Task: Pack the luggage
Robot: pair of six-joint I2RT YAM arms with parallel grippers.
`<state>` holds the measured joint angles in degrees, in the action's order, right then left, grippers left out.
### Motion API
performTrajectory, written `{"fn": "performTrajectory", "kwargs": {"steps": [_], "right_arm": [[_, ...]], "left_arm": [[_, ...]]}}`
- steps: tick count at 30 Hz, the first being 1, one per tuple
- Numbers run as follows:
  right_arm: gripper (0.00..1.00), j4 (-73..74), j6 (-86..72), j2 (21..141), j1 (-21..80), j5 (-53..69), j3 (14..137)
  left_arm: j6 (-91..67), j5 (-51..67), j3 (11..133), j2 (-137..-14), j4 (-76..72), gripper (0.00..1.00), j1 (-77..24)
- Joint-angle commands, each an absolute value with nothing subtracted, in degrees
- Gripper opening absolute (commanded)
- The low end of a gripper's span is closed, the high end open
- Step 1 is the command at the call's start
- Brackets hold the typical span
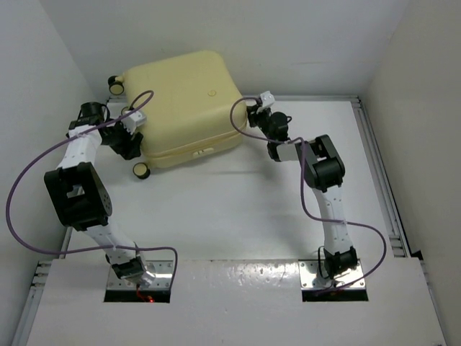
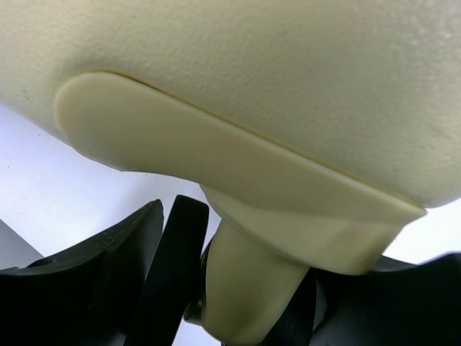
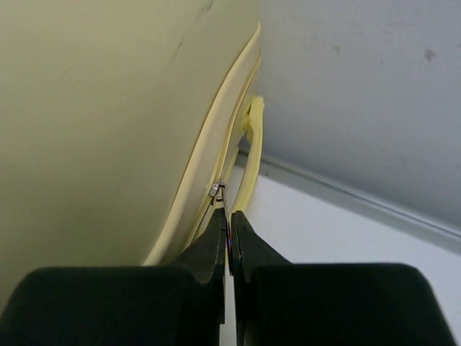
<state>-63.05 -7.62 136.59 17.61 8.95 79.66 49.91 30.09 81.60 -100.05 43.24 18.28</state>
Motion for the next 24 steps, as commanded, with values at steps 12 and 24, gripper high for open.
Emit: {"fn": "performTrajectory", "kwargs": {"steps": [12, 24], "right_arm": [[0.00, -57.48, -6.86, 165.11, 15.65, -1.50, 123.19], [0.00, -72.32, -8.87, 153.20, 20.30, 9.57, 100.74]], "left_arm": [[32.79, 10.63, 83.94, -107.49, 32.87, 0.00, 16.88], [22.60, 25.04, 77.53, -93.71, 11.72, 1.00, 20.92]]}}
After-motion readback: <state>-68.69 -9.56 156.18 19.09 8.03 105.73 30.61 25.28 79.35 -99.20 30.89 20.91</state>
